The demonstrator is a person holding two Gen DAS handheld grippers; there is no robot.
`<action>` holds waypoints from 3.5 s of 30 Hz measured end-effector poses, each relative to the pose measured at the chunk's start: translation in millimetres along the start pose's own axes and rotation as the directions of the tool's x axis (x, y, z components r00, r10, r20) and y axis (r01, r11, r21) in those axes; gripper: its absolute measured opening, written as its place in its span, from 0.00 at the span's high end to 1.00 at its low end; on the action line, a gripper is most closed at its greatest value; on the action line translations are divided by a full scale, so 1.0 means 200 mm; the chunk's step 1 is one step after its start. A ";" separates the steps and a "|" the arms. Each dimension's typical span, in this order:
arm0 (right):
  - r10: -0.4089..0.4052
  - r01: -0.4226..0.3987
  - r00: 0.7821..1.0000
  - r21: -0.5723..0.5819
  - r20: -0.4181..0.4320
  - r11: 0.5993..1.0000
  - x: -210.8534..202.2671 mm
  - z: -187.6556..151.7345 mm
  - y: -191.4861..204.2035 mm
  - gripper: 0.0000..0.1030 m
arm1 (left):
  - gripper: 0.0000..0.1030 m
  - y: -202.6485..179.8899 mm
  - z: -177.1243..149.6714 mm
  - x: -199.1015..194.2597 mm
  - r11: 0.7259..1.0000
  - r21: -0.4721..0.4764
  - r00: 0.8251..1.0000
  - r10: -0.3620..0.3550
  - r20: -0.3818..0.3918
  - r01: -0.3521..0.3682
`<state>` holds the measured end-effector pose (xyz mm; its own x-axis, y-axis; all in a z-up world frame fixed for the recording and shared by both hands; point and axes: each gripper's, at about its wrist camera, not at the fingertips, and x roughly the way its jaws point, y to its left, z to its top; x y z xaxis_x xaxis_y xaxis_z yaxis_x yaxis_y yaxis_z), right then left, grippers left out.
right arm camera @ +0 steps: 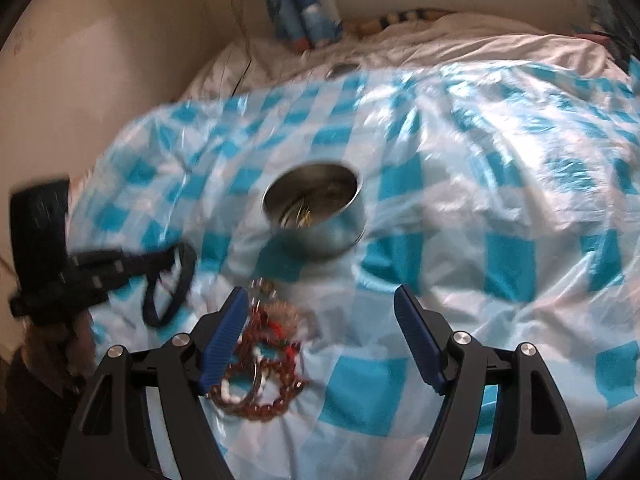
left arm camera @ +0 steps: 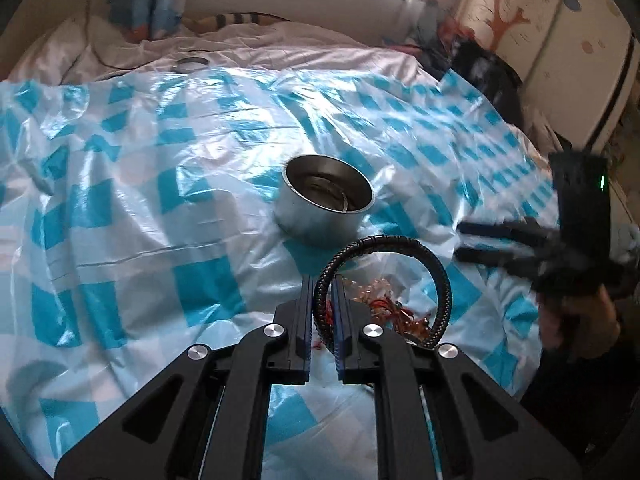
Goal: Organize jewelry
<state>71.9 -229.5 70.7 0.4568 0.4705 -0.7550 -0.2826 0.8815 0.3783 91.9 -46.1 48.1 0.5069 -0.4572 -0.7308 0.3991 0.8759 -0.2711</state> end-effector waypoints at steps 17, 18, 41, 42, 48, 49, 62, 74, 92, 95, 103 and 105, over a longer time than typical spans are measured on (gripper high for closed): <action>0.060 -0.074 0.995 -0.169 -0.083 0.983 0.27 -0.03 0.41 0.30 | 0.90 0.44 -0.08 0.05 0.934 -0.328 0.990 0.125 -0.073 -0.142; 0.063 -0.079 0.994 -0.179 -0.093 0.981 0.29 -0.03 0.44 0.30 | 0.89 0.47 -0.09 0.06 0.928 -0.332 0.985 0.149 -0.085 -0.168; 0.106 -0.130 0.987 -0.210 -0.123 0.969 0.48 -0.01 0.61 0.29 | 0.91 0.49 0.04 0.04 0.944 -0.309 0.991 0.129 0.029 -0.113; 0.112 -0.133 0.988 -0.210 -0.109 0.969 0.49 0.00 0.63 0.29 | 0.91 0.51 0.03 -0.02 0.937 -0.338 0.992 0.115 0.059 -0.088; 0.061 -0.075 0.996 -0.216 -0.069 0.974 0.62 0.08 0.71 0.29 | 0.95 0.56 0.01 -0.16 0.932 -0.359 0.989 0.093 0.114 -0.046; 0.042 -0.057 0.996 -0.216 -0.076 0.975 0.66 0.09 0.71 0.29 | 0.95 0.55 0.01 -0.17 0.932 -0.359 0.989 0.092 0.119 -0.044; 0.008 -0.062 0.983 -0.293 -0.182 0.954 0.73 0.04 0.76 0.90 | 0.90 0.60 0.00 0.06 0.929 -0.315 0.980 0.195 -0.036 -0.196; 0.259 -0.258 0.966 -0.040 0.008 0.965 0.29 0.19 0.47 0.90 | 0.91 0.56 -0.02 0.31 0.914 -0.171 0.927 0.347 -0.146 -0.369; 0.245 -0.266 0.947 0.079 0.209 0.961 -0.02 0.40 0.14 0.90 | 0.92 0.28 0.23 0.11 0.967 -0.222 0.989 0.138 0.055 -0.123; 0.216 -0.238 0.955 0.091 0.205 0.967 0.01 0.45 0.09 0.90 | 0.92 0.19 0.31 0.21 0.974 -0.200 0.991 0.122 0.057 -0.109; 0.184 -0.206 0.965 0.107 0.185 0.973 0.11 0.51 -0.01 0.90 | 0.71 0.02 0.41 0.48 0.983 -0.128 0.991 0.131 0.000 -0.130; 0.209 -0.229 0.968 0.142 0.141 0.963 0.20 0.51 -0.05 0.90 | 0.58 0.04 0.40 0.46 0.975 -0.135 0.984 0.180 0.002 -0.178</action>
<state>179.3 -214.3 91.0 0.5017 0.6455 -0.5759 -0.2568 0.7469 0.6134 202.9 -94.0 28.7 0.5721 -0.2921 -0.7664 0.1958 0.9560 -0.2183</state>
